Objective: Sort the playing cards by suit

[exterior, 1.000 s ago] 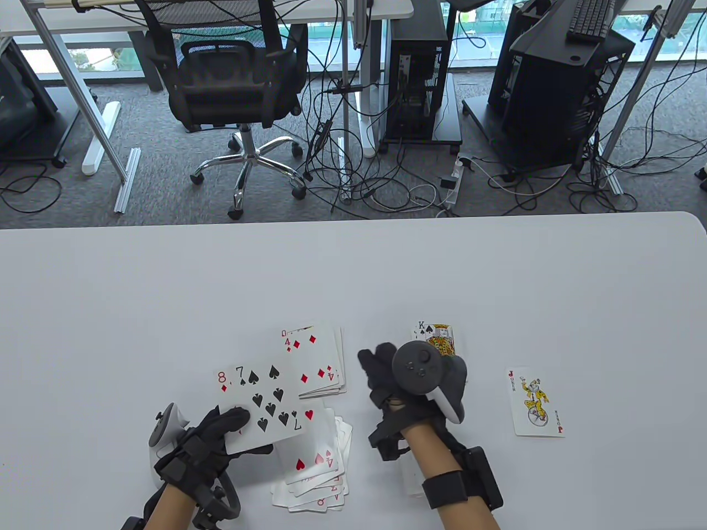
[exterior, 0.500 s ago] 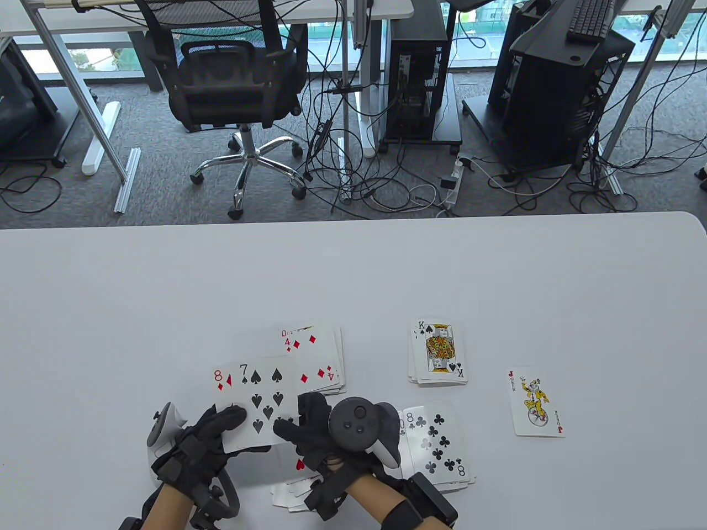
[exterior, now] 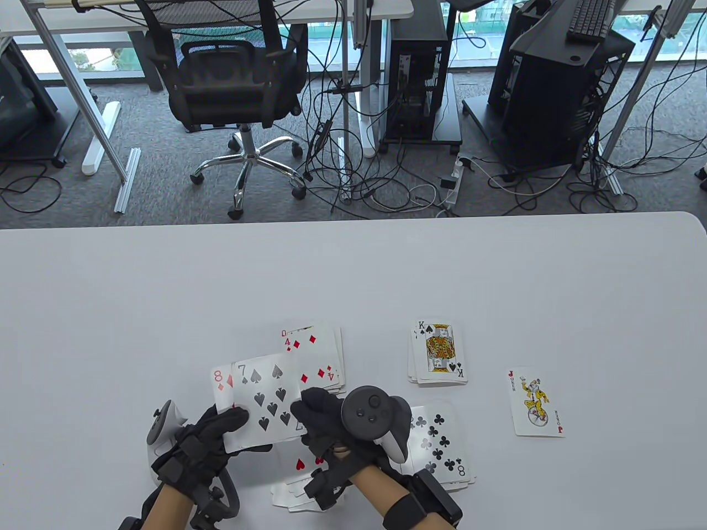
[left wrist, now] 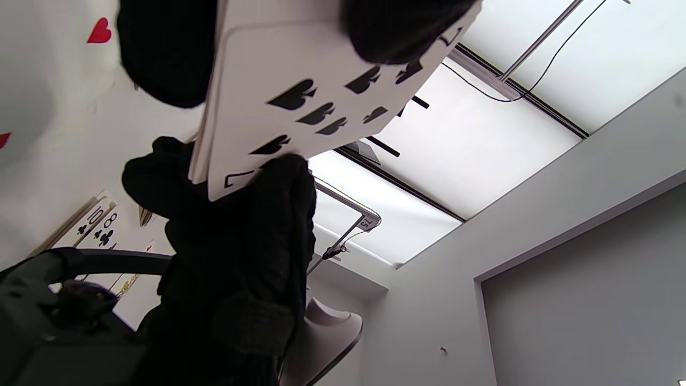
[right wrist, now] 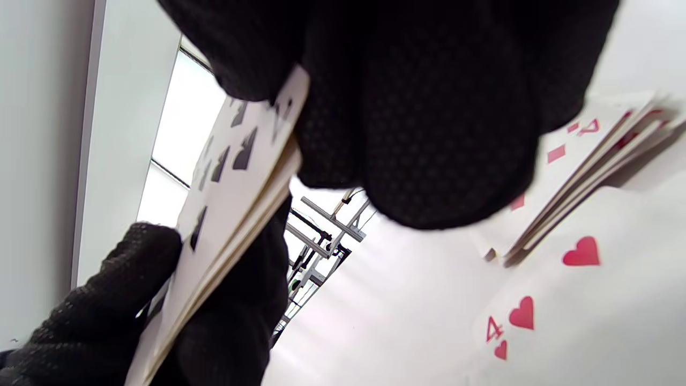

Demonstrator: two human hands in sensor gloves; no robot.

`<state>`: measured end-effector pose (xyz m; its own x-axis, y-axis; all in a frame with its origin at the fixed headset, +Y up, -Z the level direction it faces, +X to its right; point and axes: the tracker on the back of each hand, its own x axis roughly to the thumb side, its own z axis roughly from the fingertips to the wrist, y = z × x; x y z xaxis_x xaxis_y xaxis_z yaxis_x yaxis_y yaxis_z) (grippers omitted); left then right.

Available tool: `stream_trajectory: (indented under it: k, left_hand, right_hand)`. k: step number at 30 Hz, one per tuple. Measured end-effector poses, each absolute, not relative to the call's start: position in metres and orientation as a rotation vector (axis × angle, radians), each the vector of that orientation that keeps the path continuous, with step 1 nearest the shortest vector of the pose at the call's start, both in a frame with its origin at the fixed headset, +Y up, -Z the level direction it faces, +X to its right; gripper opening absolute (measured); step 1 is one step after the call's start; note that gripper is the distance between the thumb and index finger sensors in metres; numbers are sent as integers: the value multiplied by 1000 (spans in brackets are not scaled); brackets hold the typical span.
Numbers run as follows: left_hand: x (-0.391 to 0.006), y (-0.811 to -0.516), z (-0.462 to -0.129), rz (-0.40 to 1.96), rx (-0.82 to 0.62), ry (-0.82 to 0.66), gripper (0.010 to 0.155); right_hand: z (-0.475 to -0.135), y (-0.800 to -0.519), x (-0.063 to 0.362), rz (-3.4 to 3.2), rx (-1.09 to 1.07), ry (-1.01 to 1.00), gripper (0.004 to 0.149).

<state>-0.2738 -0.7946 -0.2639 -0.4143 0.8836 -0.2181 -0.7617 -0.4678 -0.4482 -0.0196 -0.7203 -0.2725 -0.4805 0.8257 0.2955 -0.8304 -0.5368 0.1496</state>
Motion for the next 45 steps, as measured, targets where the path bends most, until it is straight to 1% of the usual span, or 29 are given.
stream_trajectory:
  k: [4,7,14,17,19,23,27,33,35,36,40,45]
  left_hand:
    - [-276,-794,-264,2007,-505,-337,46]
    - [-275,-793,-264,2015,-508,-339,46]
    - [-274,-795,-263,2010,-527,-325,46]
    - [-274,-797,-263,2005,-537,-314,46]
    - [-274,-798,-263,2004,-538,-309,46]
    - [-273,-797,-263,2006,-537,-315,46]
    - [-273,-798,-263,2011,-543,-311,47]
    - [-271,-799,-263,2017,-555,-305,47]
    - [-271,-799,-263,2018,-558,-300,47]
    - [-271,-799,-263,2018,-560,-298,47]
    - [-269,-801,-263,2020,-577,-282,47]
    - [-267,-804,-264,2024,-596,-271,47]
  right_hand:
    - [-283,-710,-3,2130,355,-54,39]
    - [-297,-696,19,2088,294,-86,38]
    - [-324,-640,85,2153,152,-280,39]
    - [-333,-630,112,2285,78,-327,39]
    - [-337,-634,125,2376,30,-335,39]
    - [-345,-658,143,2503,-19,-256,39]
    - [-356,-687,152,2517,-72,-172,39]
    - [-371,-717,160,2703,-154,-51,40]
    - [-373,-729,164,2817,-218,-1,41]
    - [-373,-733,166,2861,-240,12,42]
    - [-378,-749,169,3045,-291,208,43]
    - [-379,-761,168,3162,-282,252,45]
